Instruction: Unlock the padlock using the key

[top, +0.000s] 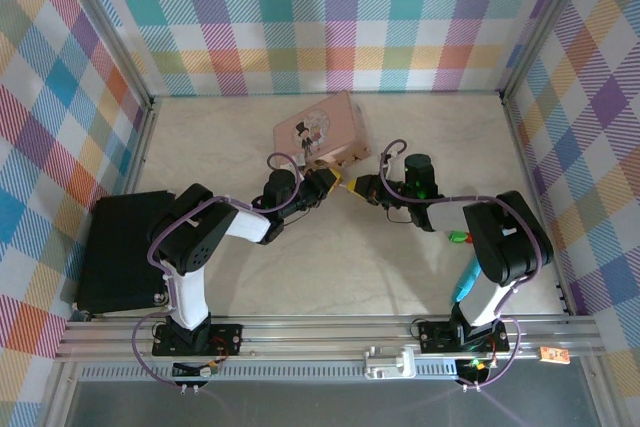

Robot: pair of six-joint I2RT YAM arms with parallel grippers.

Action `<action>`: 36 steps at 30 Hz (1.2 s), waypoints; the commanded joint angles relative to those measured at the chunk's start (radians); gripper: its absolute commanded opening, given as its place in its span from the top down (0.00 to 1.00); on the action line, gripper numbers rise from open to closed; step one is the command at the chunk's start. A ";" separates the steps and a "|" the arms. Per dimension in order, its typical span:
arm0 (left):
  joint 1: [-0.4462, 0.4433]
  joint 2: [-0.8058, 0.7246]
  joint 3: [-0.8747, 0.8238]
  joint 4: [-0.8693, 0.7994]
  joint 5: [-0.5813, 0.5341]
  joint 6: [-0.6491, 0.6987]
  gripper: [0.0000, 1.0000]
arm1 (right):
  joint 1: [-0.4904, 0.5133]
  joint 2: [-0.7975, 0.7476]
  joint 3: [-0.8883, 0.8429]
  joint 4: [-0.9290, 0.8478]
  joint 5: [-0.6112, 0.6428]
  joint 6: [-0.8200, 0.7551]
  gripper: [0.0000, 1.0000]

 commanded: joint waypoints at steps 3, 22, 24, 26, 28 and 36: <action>-0.052 -0.032 0.026 0.122 0.024 -0.014 1.00 | 0.040 0.030 -0.010 0.159 0.075 0.151 1.00; -0.083 0.047 0.079 0.188 0.001 -0.067 1.00 | 0.102 0.173 -0.049 0.450 0.140 0.546 1.00; -0.093 0.056 0.084 0.192 0.015 -0.073 1.00 | 0.102 0.186 -0.033 0.457 0.142 0.547 1.00; -0.102 0.055 0.078 0.189 0.028 -0.075 1.00 | 0.101 0.188 -0.027 0.444 0.152 0.540 1.00; -0.109 0.046 0.064 0.176 0.040 -0.069 1.00 | 0.097 0.187 -0.024 0.425 0.152 0.531 1.00; -0.133 0.047 0.023 0.191 0.056 -0.067 1.00 | 0.103 0.176 -0.027 0.390 0.207 0.446 1.00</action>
